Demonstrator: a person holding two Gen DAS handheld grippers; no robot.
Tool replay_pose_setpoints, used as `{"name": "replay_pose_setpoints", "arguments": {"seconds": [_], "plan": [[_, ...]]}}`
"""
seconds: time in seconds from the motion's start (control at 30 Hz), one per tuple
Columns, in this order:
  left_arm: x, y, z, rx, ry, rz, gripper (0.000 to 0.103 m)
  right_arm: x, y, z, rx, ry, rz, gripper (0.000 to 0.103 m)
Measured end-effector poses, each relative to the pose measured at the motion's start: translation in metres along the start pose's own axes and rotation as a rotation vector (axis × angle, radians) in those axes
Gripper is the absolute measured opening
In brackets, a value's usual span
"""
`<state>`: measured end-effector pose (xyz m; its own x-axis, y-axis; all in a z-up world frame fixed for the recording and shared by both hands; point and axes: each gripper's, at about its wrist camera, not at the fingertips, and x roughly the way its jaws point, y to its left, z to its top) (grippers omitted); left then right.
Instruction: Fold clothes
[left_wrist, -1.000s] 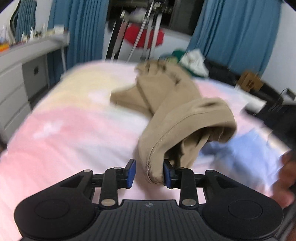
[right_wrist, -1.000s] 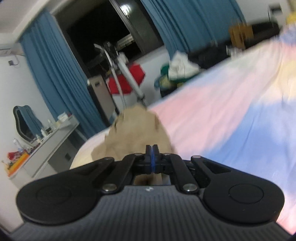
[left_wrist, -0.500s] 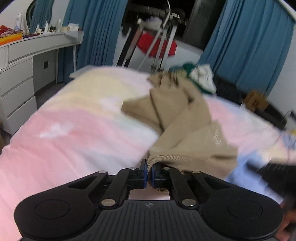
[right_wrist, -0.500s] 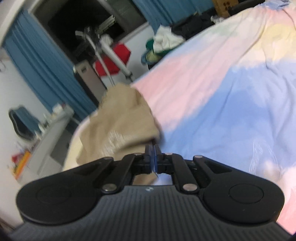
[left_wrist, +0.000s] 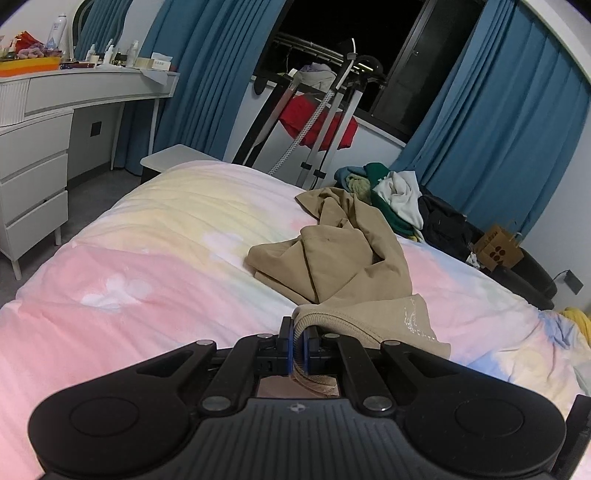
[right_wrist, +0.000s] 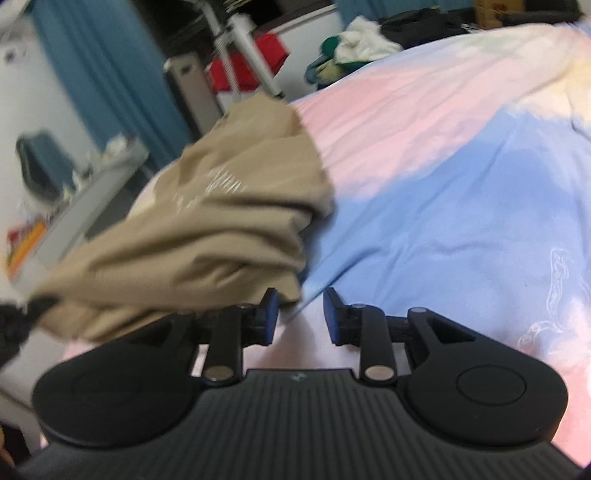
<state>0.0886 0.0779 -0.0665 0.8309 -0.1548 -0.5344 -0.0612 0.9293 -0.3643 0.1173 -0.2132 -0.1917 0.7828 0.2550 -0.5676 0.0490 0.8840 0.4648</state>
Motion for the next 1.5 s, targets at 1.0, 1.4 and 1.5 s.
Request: {"name": "replay_pose_setpoints", "arguments": {"seconds": [1.0,1.4,1.5], "plan": [[0.001,-0.001,0.002,0.013,-0.008,0.023,0.005,0.005,0.000,0.009,0.067,-0.149,0.137,0.032],[0.005,-0.007,-0.003,0.073,-0.004,0.039,0.005,0.048,0.010,0.009,-0.037,-0.064,0.046,0.015],[-0.002,-0.007,0.005,0.060,-0.028,0.025,0.005,0.030,0.017,0.017,-0.032,-0.109,0.002,0.009]]}}
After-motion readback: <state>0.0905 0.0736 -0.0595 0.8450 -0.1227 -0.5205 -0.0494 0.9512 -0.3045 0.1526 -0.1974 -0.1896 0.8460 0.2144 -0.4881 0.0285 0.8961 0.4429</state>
